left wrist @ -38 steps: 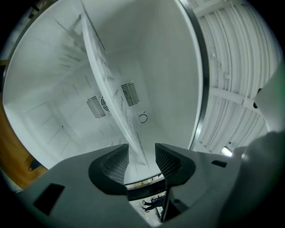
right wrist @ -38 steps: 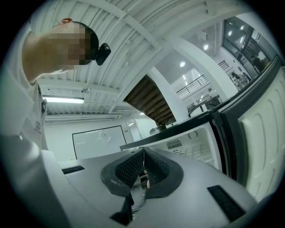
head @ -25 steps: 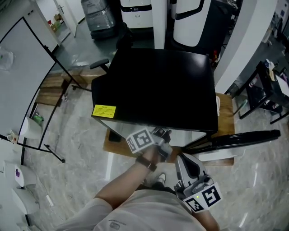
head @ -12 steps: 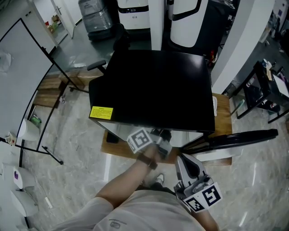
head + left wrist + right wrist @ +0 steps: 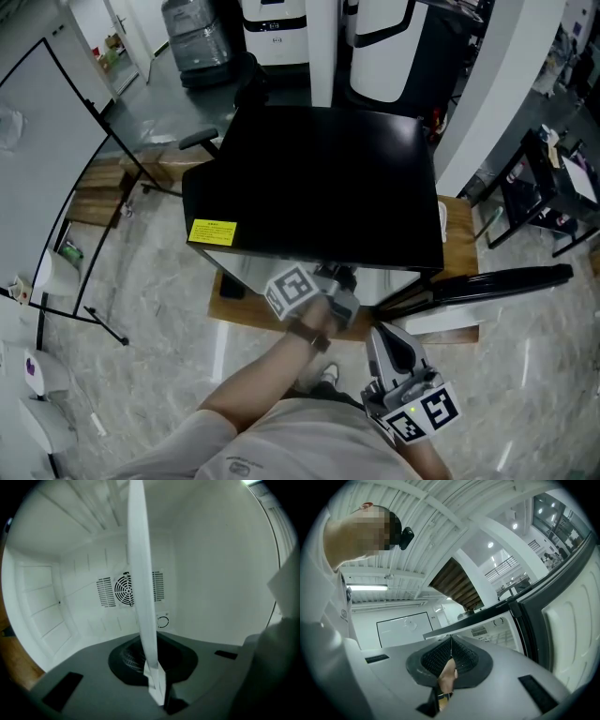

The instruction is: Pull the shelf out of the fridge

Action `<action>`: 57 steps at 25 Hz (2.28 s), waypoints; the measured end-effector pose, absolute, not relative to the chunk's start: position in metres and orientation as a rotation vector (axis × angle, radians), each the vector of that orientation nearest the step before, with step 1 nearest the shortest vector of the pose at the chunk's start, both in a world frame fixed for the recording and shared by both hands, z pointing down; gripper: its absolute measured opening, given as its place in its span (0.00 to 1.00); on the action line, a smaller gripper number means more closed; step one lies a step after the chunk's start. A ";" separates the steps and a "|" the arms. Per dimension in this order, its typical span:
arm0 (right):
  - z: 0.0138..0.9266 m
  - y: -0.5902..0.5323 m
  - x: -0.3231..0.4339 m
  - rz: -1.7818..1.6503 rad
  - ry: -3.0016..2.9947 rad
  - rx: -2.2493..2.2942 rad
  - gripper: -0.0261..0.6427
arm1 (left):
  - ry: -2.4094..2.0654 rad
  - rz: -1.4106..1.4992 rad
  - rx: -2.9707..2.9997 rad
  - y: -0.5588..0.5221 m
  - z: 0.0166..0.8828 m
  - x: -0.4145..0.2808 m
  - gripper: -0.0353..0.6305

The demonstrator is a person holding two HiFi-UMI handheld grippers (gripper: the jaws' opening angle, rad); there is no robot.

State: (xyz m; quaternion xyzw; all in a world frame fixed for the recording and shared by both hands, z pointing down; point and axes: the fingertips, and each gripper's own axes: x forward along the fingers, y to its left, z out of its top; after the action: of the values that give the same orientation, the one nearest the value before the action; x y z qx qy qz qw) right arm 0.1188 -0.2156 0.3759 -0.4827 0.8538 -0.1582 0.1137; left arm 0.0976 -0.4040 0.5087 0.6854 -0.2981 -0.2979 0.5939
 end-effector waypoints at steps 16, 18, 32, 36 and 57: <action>0.380 -0.204 0.121 -0.500 2.495 -1.378 0.06 | -0.742 -0.701 1.593 -0.380 0.509 0.094 0.09; 0.380 -0.201 0.122 -0.504 2.495 -1.373 0.07 | -0.749 -0.703 1.589 -0.378 0.509 0.093 0.09; 0.382 -0.189 0.125 -0.528 2.488 -1.330 0.06 | -0.772 -0.714 1.574 -0.352 0.508 0.088 0.09; 0.384 -0.184 0.123 -0.533 2.490 -1.313 0.06 | -0.774 -0.715 1.575 -0.343 0.508 0.086 0.09; 0.391 -0.172 0.117 -0.587 2.490 -1.234 0.06 | -0.794 -0.722 1.569 -0.308 0.505 0.079 0.09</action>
State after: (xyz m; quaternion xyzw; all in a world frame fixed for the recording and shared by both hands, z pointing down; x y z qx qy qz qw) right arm 0.1167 -0.1715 0.3913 -0.4296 0.8667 -0.2045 0.1502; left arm 0.0792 -0.3084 0.5049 0.6716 -0.3399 -0.3091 0.5813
